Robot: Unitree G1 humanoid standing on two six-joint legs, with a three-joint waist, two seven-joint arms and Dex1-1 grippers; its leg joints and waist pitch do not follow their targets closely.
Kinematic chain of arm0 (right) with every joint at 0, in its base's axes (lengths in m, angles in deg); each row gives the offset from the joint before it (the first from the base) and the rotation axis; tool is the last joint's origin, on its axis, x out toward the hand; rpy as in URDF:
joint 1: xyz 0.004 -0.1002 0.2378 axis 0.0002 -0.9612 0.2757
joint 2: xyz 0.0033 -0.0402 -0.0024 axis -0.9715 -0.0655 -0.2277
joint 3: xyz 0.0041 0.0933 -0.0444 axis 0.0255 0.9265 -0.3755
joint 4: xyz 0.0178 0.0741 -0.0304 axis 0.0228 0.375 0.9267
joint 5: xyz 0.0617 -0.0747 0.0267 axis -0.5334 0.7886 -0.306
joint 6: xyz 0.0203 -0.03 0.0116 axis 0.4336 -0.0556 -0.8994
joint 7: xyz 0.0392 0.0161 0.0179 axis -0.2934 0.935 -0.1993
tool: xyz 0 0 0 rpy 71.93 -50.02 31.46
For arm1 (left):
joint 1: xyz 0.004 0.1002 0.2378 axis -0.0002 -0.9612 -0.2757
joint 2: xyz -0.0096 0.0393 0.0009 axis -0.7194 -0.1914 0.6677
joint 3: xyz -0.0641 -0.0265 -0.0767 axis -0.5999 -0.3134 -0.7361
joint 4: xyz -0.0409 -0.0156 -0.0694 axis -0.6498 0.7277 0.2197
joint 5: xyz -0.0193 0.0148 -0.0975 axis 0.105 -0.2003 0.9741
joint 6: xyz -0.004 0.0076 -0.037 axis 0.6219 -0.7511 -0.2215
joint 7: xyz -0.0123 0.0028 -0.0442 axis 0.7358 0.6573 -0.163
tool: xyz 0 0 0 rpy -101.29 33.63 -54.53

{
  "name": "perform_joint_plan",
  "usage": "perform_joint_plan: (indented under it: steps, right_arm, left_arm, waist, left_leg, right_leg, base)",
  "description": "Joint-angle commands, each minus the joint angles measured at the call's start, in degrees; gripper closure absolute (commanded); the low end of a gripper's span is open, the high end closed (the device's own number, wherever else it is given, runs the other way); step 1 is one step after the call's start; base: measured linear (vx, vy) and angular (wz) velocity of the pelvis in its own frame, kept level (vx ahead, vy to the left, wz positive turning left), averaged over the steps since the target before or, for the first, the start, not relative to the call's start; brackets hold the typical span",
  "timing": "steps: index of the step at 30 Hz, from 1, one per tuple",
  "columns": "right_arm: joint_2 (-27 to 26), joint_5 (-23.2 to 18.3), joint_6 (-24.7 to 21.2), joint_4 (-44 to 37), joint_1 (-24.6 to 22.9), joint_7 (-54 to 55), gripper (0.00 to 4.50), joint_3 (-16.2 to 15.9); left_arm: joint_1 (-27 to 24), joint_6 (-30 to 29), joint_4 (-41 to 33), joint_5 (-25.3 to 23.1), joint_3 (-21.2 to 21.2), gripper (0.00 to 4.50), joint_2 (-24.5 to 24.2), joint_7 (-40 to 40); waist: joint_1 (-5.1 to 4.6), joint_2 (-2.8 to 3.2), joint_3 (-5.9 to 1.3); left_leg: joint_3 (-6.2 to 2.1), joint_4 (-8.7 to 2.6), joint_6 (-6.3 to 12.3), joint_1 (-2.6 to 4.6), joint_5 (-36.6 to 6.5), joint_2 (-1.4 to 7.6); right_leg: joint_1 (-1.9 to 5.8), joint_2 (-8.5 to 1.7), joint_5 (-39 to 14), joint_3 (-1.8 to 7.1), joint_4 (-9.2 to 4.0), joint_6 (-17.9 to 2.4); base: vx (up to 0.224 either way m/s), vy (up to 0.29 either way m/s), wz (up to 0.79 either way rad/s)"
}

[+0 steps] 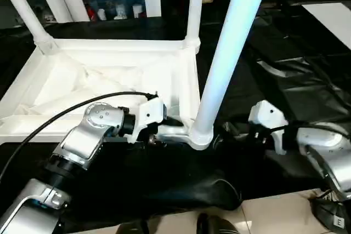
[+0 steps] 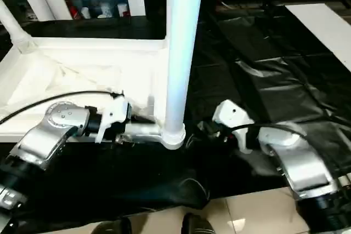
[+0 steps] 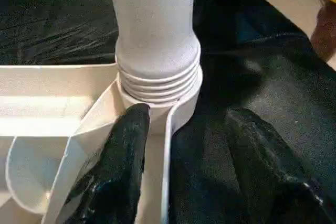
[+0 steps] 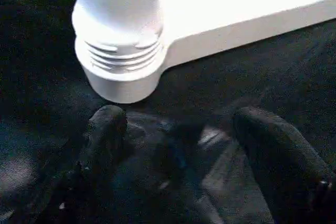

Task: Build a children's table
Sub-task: Rotate table base

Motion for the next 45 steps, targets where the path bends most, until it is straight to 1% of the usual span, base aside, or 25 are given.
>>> perform_joint_plan:
  steps: [1,4,7,8,9,11,12,14,15,16,17,19,20,21,22,25,26,30,31,33,35,36,38,42,45]
  right_arm:
    - [0.32,-0.56,-0.86,-1.6,0.28,-0.35,0.77,0.05]
    - [-0.16,-0.15,-1.19,-2.11,0.32,0.11,0.77,-0.38]
    - [-1.09,0.22,-1.75,-3.56,-0.16,0.52,0.77,-1.41]
    - [-1.41,0.26,-1.78,-3.93,-0.23,0.43,0.77,-2.09]
    - [-1.66,0.32,-1.67,-4.14,-0.34,0.35,0.77,-2.72]
    - [-1.74,0.32,-1.66,-4.31,-0.46,0.49,0.77,-3.11]
    - [-1.98,-0.01,-1.96,-4.32,0.02,0.42,0.77,-3.3]
    - [-2.1,-0.17,-2.11,-4.33,0.27,0.37,0.77,-3.38]
    - [-2.26,-0.3,-2.18,-4.34,0.55,0.34,0.77,-3.42]
    - [-2.31,-0.15,-2.06,-4.4,0.59,0.4,0.77,-3.49]
    - [-2.31,-0.15,-2.06,-4.4,0.59,0.4,0.77,-3.49]
    - [-2.09,-0.28,-2.32,-4.65,0.5,0.43,0.77,-3.15]
    - [-1.9,-0.56,-2.6,-4.82,0.36,0.5,0.77,-2.61]
    - [-1.9,-0.56,-2.6,-4.82,0.36,0.5,0.77,-2.61]
    - [-1.76,-0.56,-2.6,-4.72,0.3,0.54,0.77,-2.44]
    - [-1.31,-0.39,-2.69,-5.14,-0.45,0.88,0.77,-2.31]
    - [-1.47,-0.99,-3.48,-5.96,-0.81,1.21,0.77,-1.85]
    - [-1.4,-0.8,-3.53,-6.23,-1.12,1.5,0.77,-1.85]
    - [-1.7,-0.37,-3.12,-5.18,-0.73,2.13,0.77,-1.72]
    - [-2.24,-0.42,-3.06,-4.73,-0.26,2.81,0.77,-1.34]
    - [-3.48,-1.46,-3.59,-4.17,0.36,3.65,0.77,-0.46]
    - [-3.79,-1.95,-3.68,-3.78,0.61,3.68,0.77,-0.11]
    - [-4.35,-2.72,-3.87,-3.34,0.59,3.78,0.77,0.27]
    - [-6.46,-4.67,-4.19,-2.08,0.4,4.45,0.45,1.47]
    - [-6.46,-4.8,-3.54,-1.81,0.05,3.49,0.08,0.37]
  left_arm:
    - [0.8,0.89,0.86,-1.98,1.22,2.19,-0.87,-0.22]
    - [1.46,2.29,3.08,-4.22,1.83,2.56,-1.03,0.82]
    - [1.85,4.38,5.53,-6.6,1.72,2.63,-1.02,3.17]
    - [1.62,4.86,5.76,-6.73,1.51,2.63,-1.29,3.29]
    - [1.19,5.49,5.68,-6.87,1.47,2.84,-1.66,3.16]
    - [0.74,6.19,5.5,-7.05,1.55,3.01,-1.99,2.92]
    - [0.66,6.16,5.47,-7.1,1.3,3.01,-2.12,3.17]
    - [0.65,6.11,5.47,-7.11,1.17,3.06,-2.17,3.31]
    - [0.72,6.26,5.61,-7.18,1.16,3.06,-2.12,3.3]
    - [0.96,6.93,6.22,-7.59,1.71,3.35,-2.04,2.76]
    - [0.96,6.93,6.22,-7.59,1.71,3.41,-2.04,2.76]
    - [1.25,7.14,6.65,-7.81,2.09,3.46,-1.76,2.18]
    - [1.78,7.62,7.41,-8.3,2.65,3.6,-1.3,1.65]
    - [1.78,7.62,7.41,-8.3,2.65,3.75,-1.3,1.65]
    - [2.24,8.07,8.04,-8.77,3.08,3.83,-1.01,1.39]
    - [2.98,9.05,9.39,-9.47,3.79,4.02,-0.4,1.1]
    - [3.5,9.42,10.19,-9.65,4.13,4.17,-0.36,0.52]
    - [4.29,9.81,11.01,-10.09,4.53,4.33,-0.8,-0.81]
    - [4.44,9.52,11.12,-10.2,4.52,4.45,-0.86,-1.26]
    - [4.49,9.47,11.25,-10.3,4.42,4.45,-0.85,-1.26]
    - [4.49,9.14,11.58,-10.53,4.28,4.45,-0.75,-0.92]
    - [4.62,8.97,11.84,-10.66,4.28,4.45,-0.56,-0.75]
    - [3.96,7.08,11.51,-9.69,3.38,4.45,-0.01,0.11]
    - [0.61,-0.14,7.93,-4.73,-0.24,4.5,1.96,2.65]
    - [-1.26,-1.9,5.88,-5.48,0.52,4.5,2.13,3.43]
  waist:
    - [0.27,0.28,-4.08]
    - [0.25,0.09,-4.07]
    - [0.16,0.15,-4.05]
    - [-0.02,-0.42,-3.99]
    - [0.03,-0.05,-3.99]
    - [-0.12,-0.75,-4.17]
    - [-0.18,-0.6,-3.87]
    - [-0.2,-0.47,-3.84]
    - [-0.29,-0.9,-3.87]
    - [-0.27,-0.68,-3.78]
    - [-0.3,-0.56,-3.9]
    - [-0.34,-0.75,-3.91]
    - [-0.27,-0.24,-3.89]
    - [-0.36,-0.4,-3.82]
    - [-0.21,-0.01,-3.9]
    - [-0.28,-0.22,-3.78]
    - [-0.22,-0.01,-3.58]
    - [-0.04,0.08,-3.69]
    - [-0.02,0.42,-3.93]
    - [0.01,0.2,-4.03]
    - [0.05,0.31,-4.11]
    - [0.04,0.05,-4.15]
    - [0.12,0.18,-4.15]
    - [-0.05,-0.36,-4.48]
    - [-0.27,-0.21,-4.83]
  left_leg:
    - [-0.83,-3.25,3.4,0.6,-12.4,1.07]
    - [-0.88,-3.2,3.67,0.49,-11.84,1.0]
    - [-0.89,-3.2,3.75,0.41,-11.11,1.01]
    - [-0.78,-3.18,3.86,0.32,-10.98,0.96]
    - [-0.93,-3.27,3.8,0.31,-10.84,1.07]
    - [-0.84,-3.25,4.08,0.34,-10.45,1.16]
    - [-0.81,-3.31,4.08,0.35,-10.76,1.17]
    - [-0.8,-3.35,3.93,0.46,-11.13,1.25]
    - [-0.73,-3.35,3.92,0.46,-11.22,1.22]
    - [-0.79,-3.4,3.93,0.43,-11.13,1.2]
    - [-0.77,-3.34,3.92,0.45,-11.01,1.21]
    - [-0.76,-3.36,3.97,0.4,-10.62,1.2]
    - [-0.76,-3.34,3.98,0.46,-10.59,1.19]
    - [-0.67,-3.35,4.04,0.42,-10.74,1.11]
    - [-0.77,-3.35,3.83,0.48,-10.82,1.17]
    - [-0.76,-3.43,3.57,0.52,-11.78,1.21]
    - [-0.81,-3.51,3.52,0.53,-12.01,1.21]
    - [-0.88,-3.6,3.01,0.53,-12.62,1.17]
    - [-0.85,-3.5,2.86,0.64,-12.58,1.19]
    - [-0.85,-3.47,2.8,0.52,-12.13,1.13]
    - [-0.83,-3.42,2.88,0.53,-11.67,1.17]
    - [-0.79,-3.4,3.05,0.52,-11.66,1.15]
    - [-0.77,-3.4,3.14,0.6,-11.55,1.22]
    - [-0.74,-3.29,3.19,0.41,-10.96,1.24]
    - [-0.78,-3.15,3.75,0.27,-9.77,1.12]
  right_leg:
    - [3.8,-3.24,-14.2,2.42,-4.58,-12.23]
    - [3.88,-3.3,-14.55,2.41,-4.49,-11.98]
    - [3.85,-3.4,-15.14,2.41,-4.51,-11.33]
    - [3.8,-3.28,-15.27,2.43,-4.6,-11.1]
    - [3.8,-3.44,-15.49,2.42,-4.47,-11.0]
    - [3.72,-3.5,-15.81,2.48,-4.47,-10.73]
    - [3.49,-3.52,-16.79,2.5,-4.53,-10.58]
    - [3.4,-3.58,-17.54,2.54,-4.65,-10.39]
    - [3.4,-3.51,-17.77,2.55,-4.73,-10.23]
    - [3.37,-3.54,-17.96,2.55,-4.69,-10.08]
    - [3.42,-3.58,-17.8,2.58,-4.7,-10.02]
    - [3.45,-3.59,-17.27,2.59,-4.69,-10.05]
    - [3.4,-3.59,-16.86,2.6,-4.64,-10.19]
    - [3.36,-3.5,-16.97,2.58,-4.8,-10.17]
    - [3.45,-3.61,-16.75,2.59,-4.65,-10.4]
    - [3.46,-3.56,-17.17,2.59,-4.86,-10.47]
    - [3.35,-3.58,-17.57,2.59,-4.93,-10.4]
    - [3.48,-3.6,-18.35,2.56,-5.04,-9.97]
    - [3.53,-3.68,-17.9,2.55,-5.05,-10.42]
    - [3.66,-3.56,-16.74,2.52,-4.86,-10.91]
    - [3.63,-3.62,-15.64,2.54,-4.73,-11.44]
    - [3.65,-3.61,-15.48,2.53,-4.69,-11.66]
    - [3.61,-3.63,-15.73,2.52,-4.77,-11.89]
    - [3.9,-3.78,-16.52,2.5,-4.56,-11.99]
    - [3.96,-3.64,-16.99,2.47,-4.62,-11.18]
  base:
    - [0.0,0.0,0.0]
    - [0.0,0.0,0.0]
    - [0.0,0.0,0.0]
    - [0.0,0.0,0.0]
    - [0.0,0.0,0.0]
    - [0.0,0.0,0.0]
    - [0.0,0.0,0.0]
    - [0.0,0.0,0.0]
    - [0.0,0.0,0.0]
    - [0.0,0.0,0.0]
    - [0.0,0.0,0.0]
    - [0.0,0.0,0.0]
    - [0.0,0.0,0.0]
    - [0.0,0.0,0.0]
    - [0.0,0.0,0.0]
    - [0.0,0.0,0.0]
    - [0.0,0.0,0.0]
    - [0.0,0.0,0.0]
    - [0.0,0.0,0.0]
    - [0.0,0.0,0.0]
    - [0.0,0.0,0.0]
    - [0.0,0.0,0.0]
    - [0.0,0.0,0.0]
    - [0.0,0.0,0.0]
    - [0.0,0.0,0.0]
